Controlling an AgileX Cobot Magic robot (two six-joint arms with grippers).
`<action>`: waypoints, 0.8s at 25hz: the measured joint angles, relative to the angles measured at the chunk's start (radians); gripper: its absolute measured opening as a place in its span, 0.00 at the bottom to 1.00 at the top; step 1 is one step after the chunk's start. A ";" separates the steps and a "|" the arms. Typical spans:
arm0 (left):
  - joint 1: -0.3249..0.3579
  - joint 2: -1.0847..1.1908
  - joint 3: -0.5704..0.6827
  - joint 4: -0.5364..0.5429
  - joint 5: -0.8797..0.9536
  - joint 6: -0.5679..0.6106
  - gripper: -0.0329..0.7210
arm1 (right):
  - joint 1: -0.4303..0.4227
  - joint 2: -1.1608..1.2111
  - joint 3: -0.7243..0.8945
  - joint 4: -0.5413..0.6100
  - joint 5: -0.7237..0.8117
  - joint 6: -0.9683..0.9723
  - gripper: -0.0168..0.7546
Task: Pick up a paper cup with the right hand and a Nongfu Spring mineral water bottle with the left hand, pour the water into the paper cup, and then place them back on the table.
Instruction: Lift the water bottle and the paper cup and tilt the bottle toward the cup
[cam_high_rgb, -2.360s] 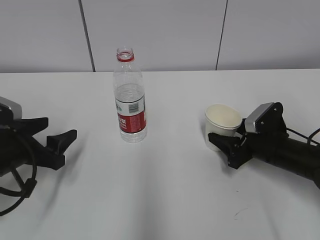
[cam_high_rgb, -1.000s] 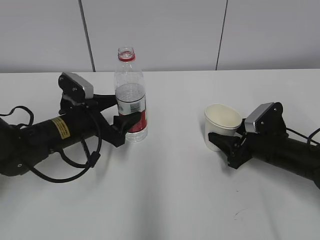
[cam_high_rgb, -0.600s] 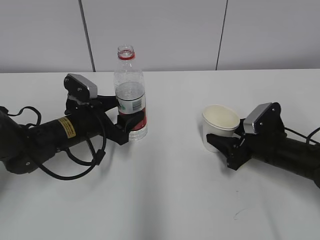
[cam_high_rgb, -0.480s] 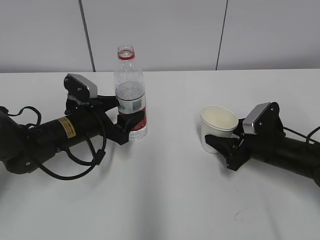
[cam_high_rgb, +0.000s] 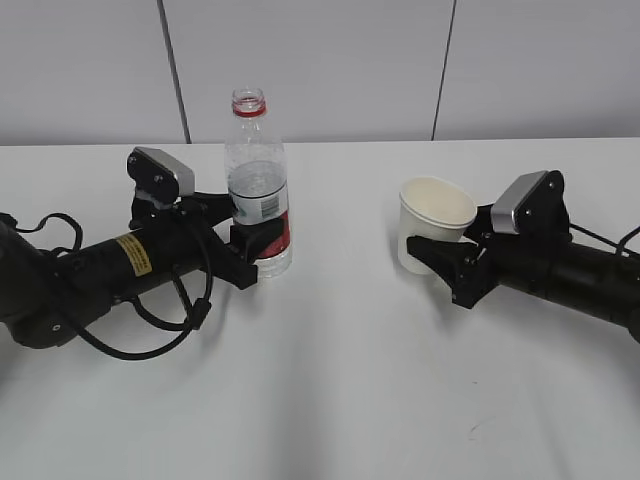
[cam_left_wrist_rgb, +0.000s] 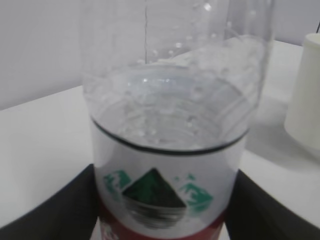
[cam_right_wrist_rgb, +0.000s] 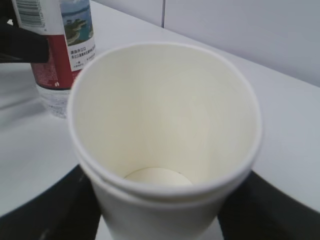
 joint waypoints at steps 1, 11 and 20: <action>0.000 0.000 0.000 0.000 0.000 0.000 0.64 | 0.000 0.000 -0.009 -0.013 0.000 0.009 0.63; 0.000 0.002 0.000 -0.004 -0.002 -0.003 0.46 | 0.065 0.000 -0.027 -0.133 0.000 0.064 0.63; 0.000 0.002 0.000 -0.006 -0.002 0.052 0.42 | 0.104 0.000 -0.030 -0.123 0.000 0.065 0.63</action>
